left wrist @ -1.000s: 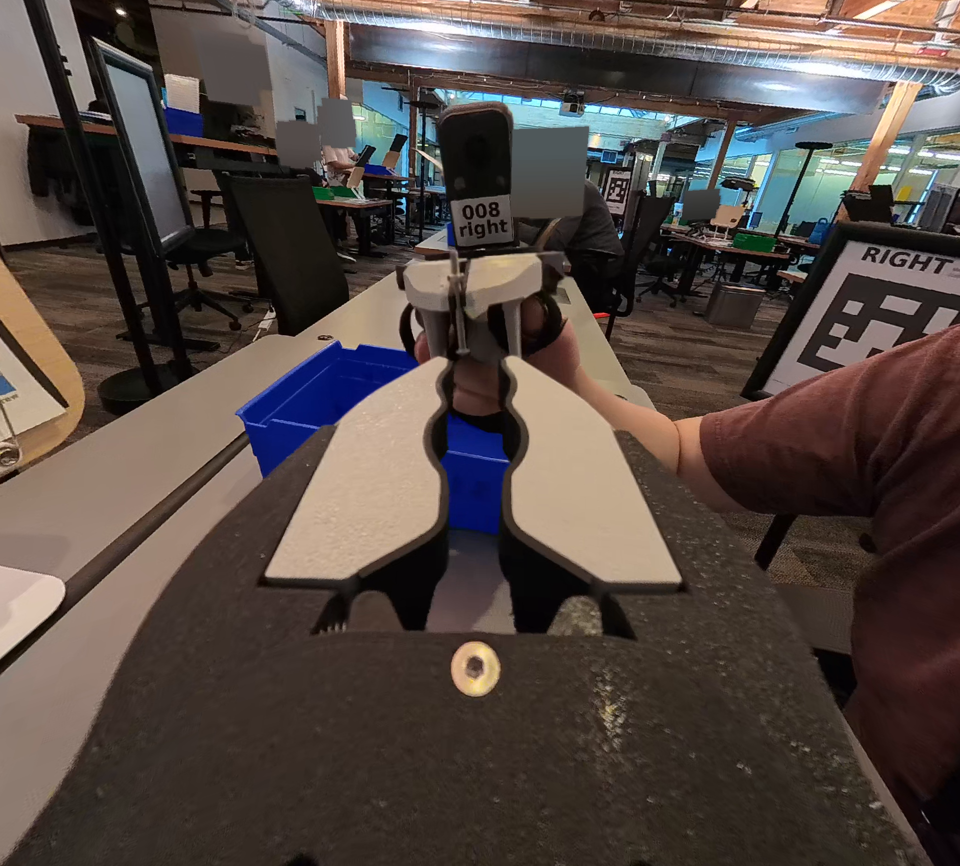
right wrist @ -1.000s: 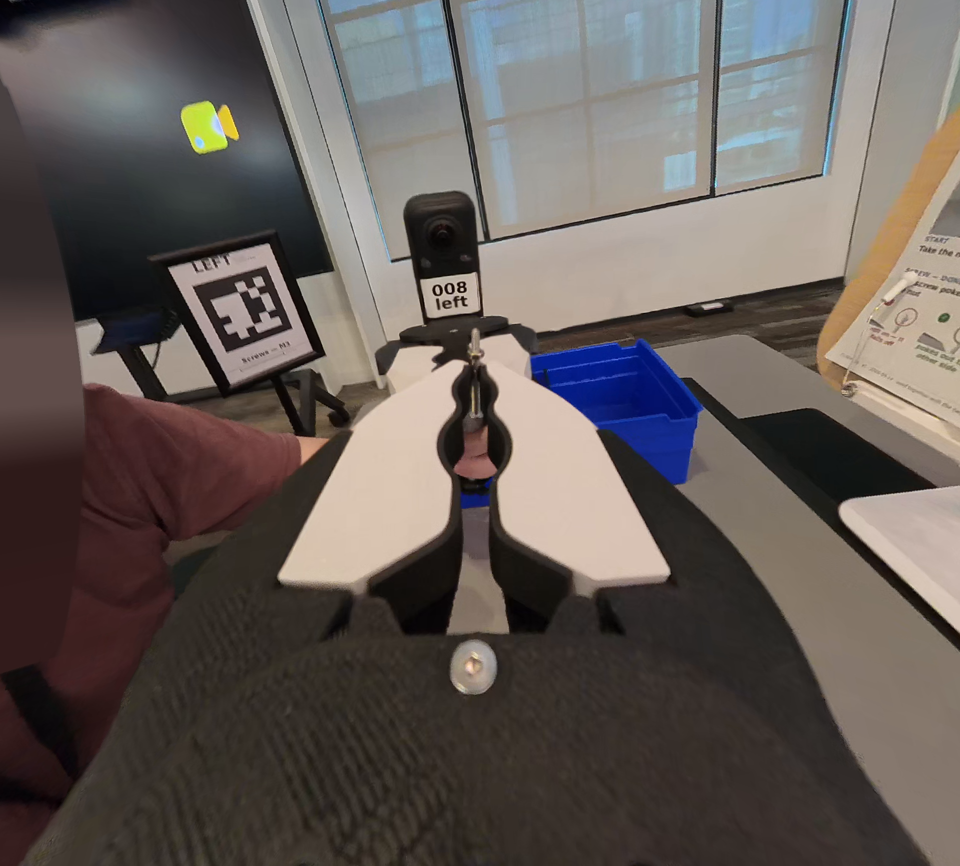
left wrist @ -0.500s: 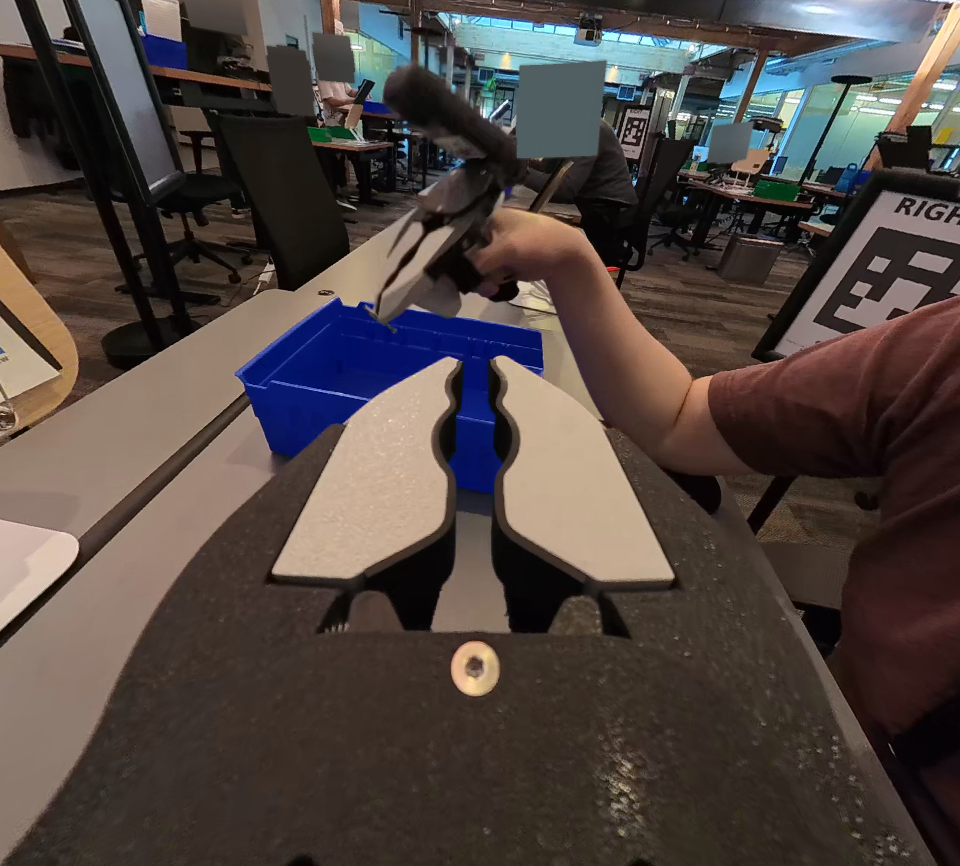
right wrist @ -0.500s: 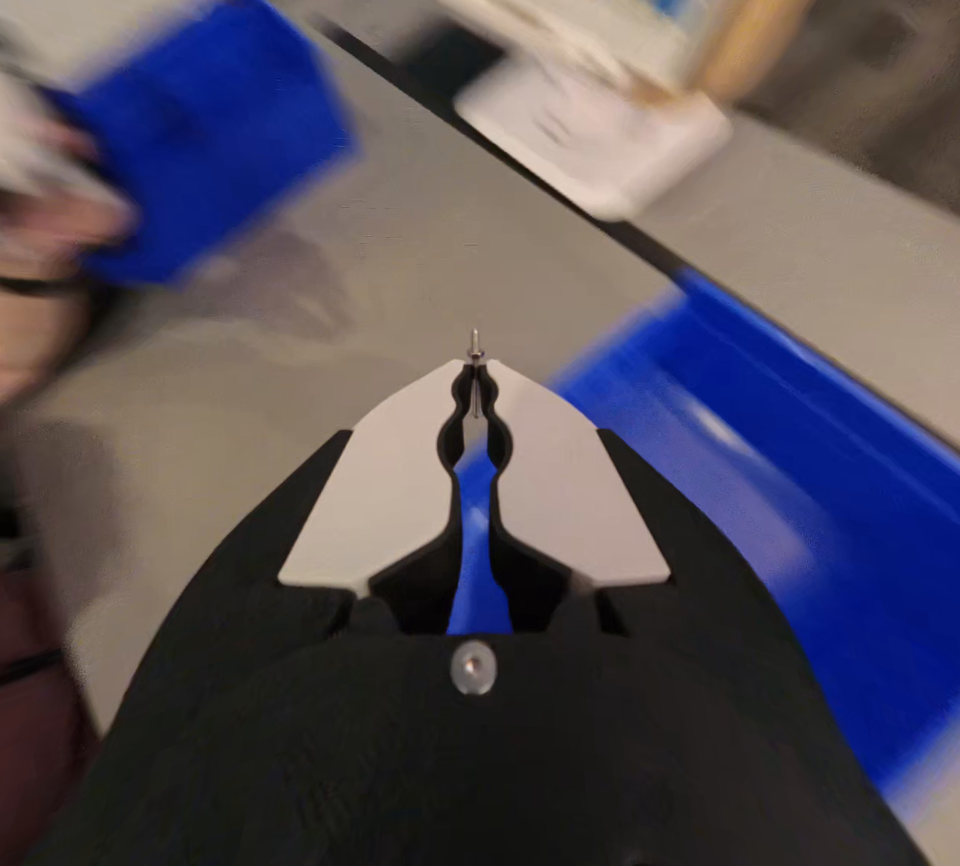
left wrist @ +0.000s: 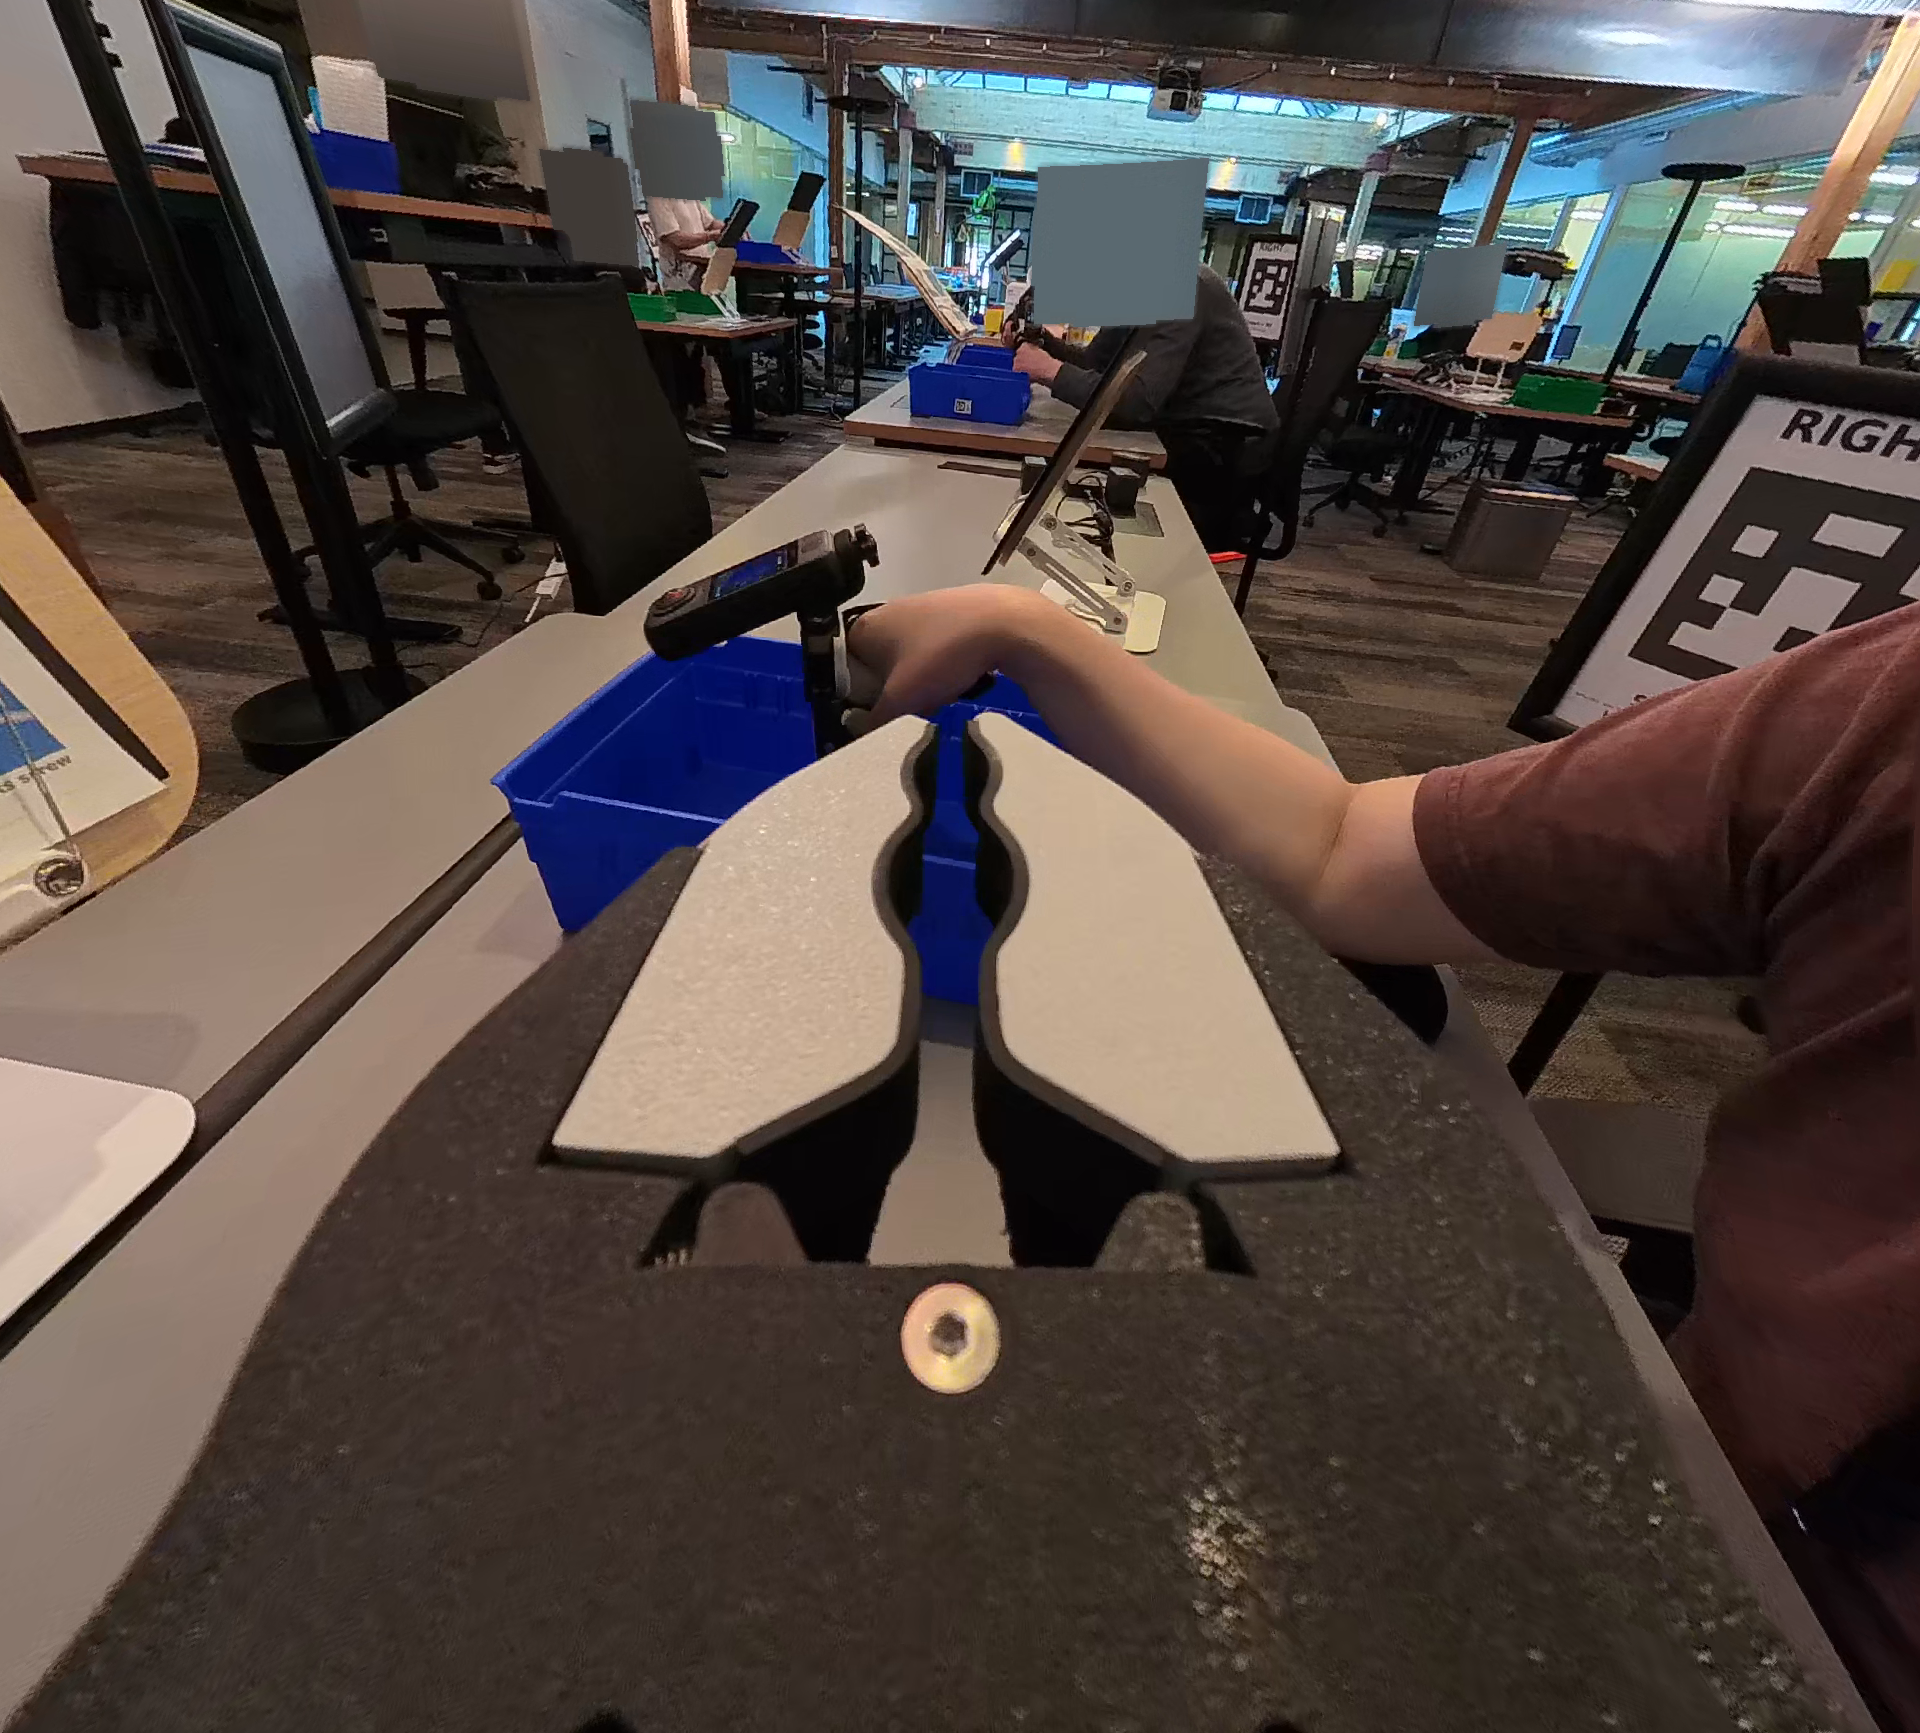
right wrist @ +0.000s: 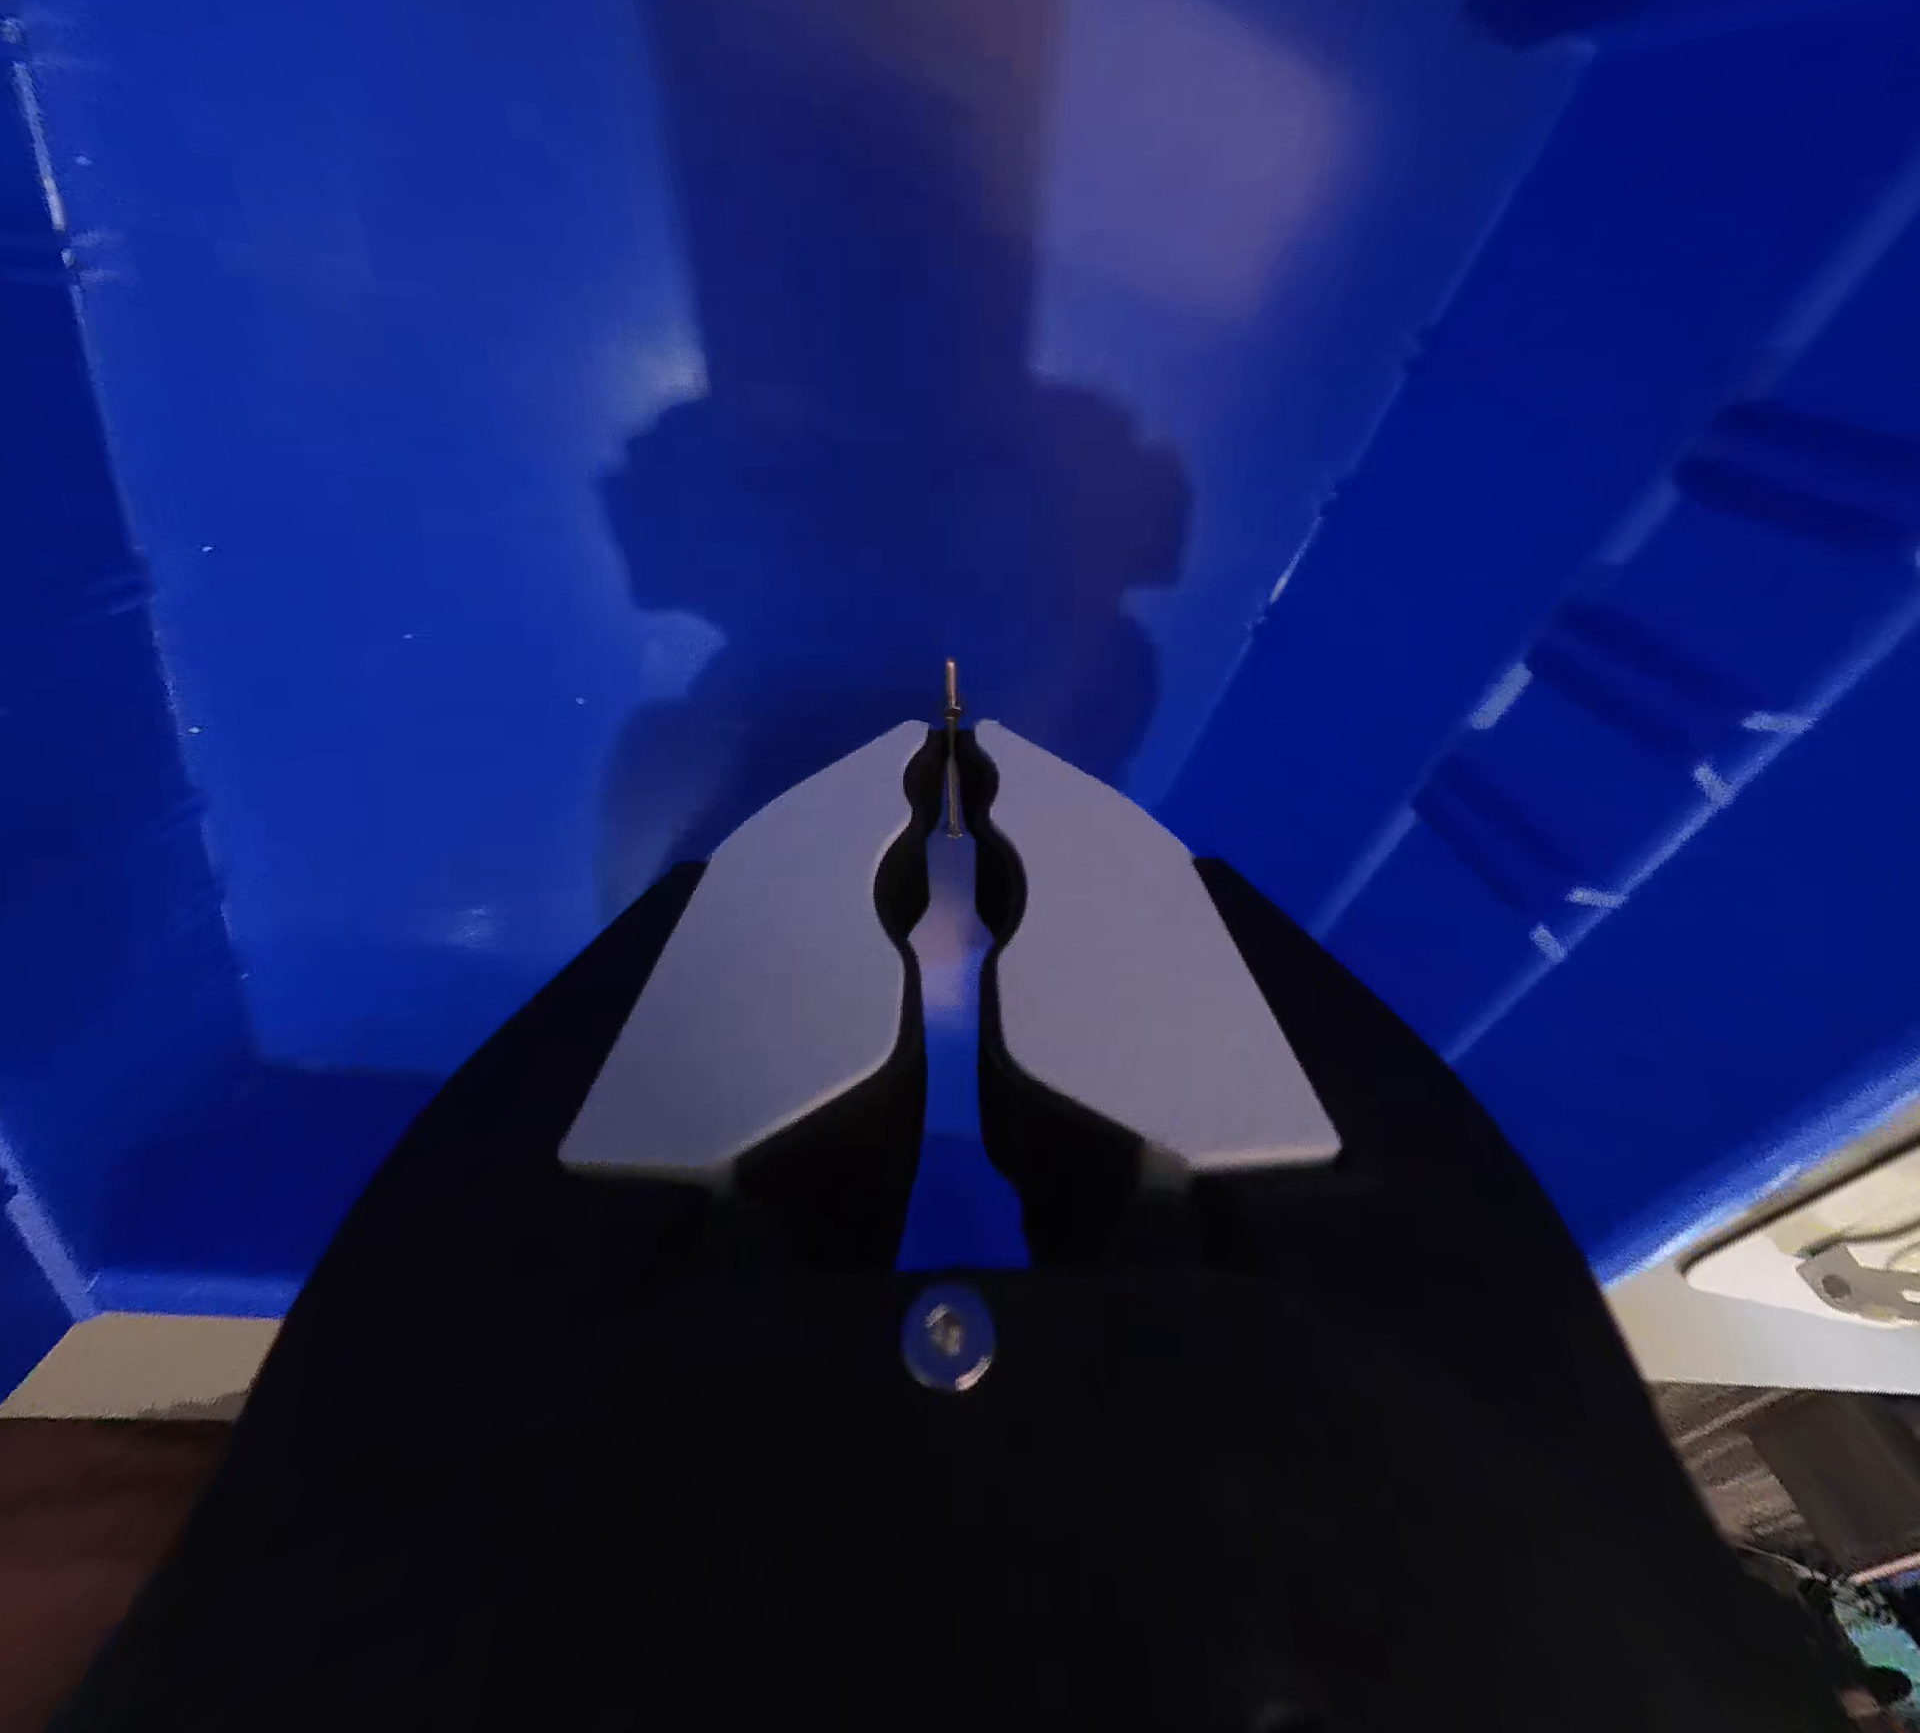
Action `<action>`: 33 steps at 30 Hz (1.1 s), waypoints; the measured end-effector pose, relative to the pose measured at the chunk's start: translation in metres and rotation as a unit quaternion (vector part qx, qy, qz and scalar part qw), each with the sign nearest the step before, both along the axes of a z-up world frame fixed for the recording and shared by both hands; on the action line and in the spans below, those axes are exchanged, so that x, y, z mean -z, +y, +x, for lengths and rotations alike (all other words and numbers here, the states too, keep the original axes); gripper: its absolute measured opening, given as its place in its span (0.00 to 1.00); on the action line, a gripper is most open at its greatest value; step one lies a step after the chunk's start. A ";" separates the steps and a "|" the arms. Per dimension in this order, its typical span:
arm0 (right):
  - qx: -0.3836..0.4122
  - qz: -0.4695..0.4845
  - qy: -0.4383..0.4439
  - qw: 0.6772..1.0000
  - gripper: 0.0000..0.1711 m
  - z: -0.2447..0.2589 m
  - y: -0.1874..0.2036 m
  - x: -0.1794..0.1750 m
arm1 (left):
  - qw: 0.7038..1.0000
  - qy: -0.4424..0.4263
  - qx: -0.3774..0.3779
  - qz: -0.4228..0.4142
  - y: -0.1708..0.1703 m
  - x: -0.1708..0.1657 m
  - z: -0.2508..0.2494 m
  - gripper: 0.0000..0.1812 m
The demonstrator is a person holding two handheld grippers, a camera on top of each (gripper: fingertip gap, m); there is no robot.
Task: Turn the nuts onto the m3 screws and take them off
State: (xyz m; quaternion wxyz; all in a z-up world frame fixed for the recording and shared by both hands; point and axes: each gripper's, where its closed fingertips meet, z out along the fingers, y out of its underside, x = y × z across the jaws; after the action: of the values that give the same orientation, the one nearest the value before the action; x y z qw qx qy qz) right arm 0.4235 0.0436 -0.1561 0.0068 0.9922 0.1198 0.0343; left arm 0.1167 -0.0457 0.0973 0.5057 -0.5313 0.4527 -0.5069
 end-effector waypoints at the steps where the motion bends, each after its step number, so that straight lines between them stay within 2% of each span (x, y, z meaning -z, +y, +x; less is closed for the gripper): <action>1: 0.003 -0.002 0.000 1.000 0.02 0.002 -0.001 0.001 | 1.000 0.000 0.001 0.000 0.000 0.000 0.000 0.02; 10: 0.000 -0.036 -0.003 0.999 0.02 0.010 -0.008 0.010 | 1.000 0.001 0.005 -0.002 -0.001 0.001 0.001 0.02; 13: -0.007 -0.034 -0.010 0.999 0.06 0.012 -0.007 0.009 | 1.000 -0.001 0.002 -0.006 0.000 0.001 0.001 0.02; 15: -0.015 -0.027 -0.018 0.999 0.13 0.013 -0.005 0.007 | 1.000 -0.002 0.000 -0.009 0.001 0.001 0.000 0.03; 18: -0.029 -0.007 -0.019 0.999 0.15 0.008 -0.002 -0.003 | 1.000 -0.001 -0.001 -0.009 0.002 0.001 -0.001 0.03; 22: -0.045 0.059 -0.030 0.997 0.15 -0.001 0.007 -0.035 | 1.000 -0.002 -0.012 -0.007 0.005 -0.003 -0.005 0.05; 25: -0.061 0.146 -0.053 0.986 0.16 -0.012 0.018 -0.074 | 0.998 0.019 -0.057 -0.011 0.019 -0.002 -0.014 0.06; 29: -0.099 0.288 -0.074 0.950 0.16 -0.048 0.033 -0.133 | 0.992 0.047 -0.120 0.001 0.036 -0.005 -0.033 0.10; 33: -0.160 0.400 -0.083 0.899 0.17 -0.097 0.038 -0.177 | 0.990 0.037 -0.135 -0.004 0.039 -0.017 -0.048 0.12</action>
State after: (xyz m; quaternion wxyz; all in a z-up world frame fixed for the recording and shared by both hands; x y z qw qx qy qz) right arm 0.3265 0.0815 0.0212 -0.3864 0.8722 0.2524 0.1620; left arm 0.0684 -0.0070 0.1141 0.5502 -0.6081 0.3932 -0.4159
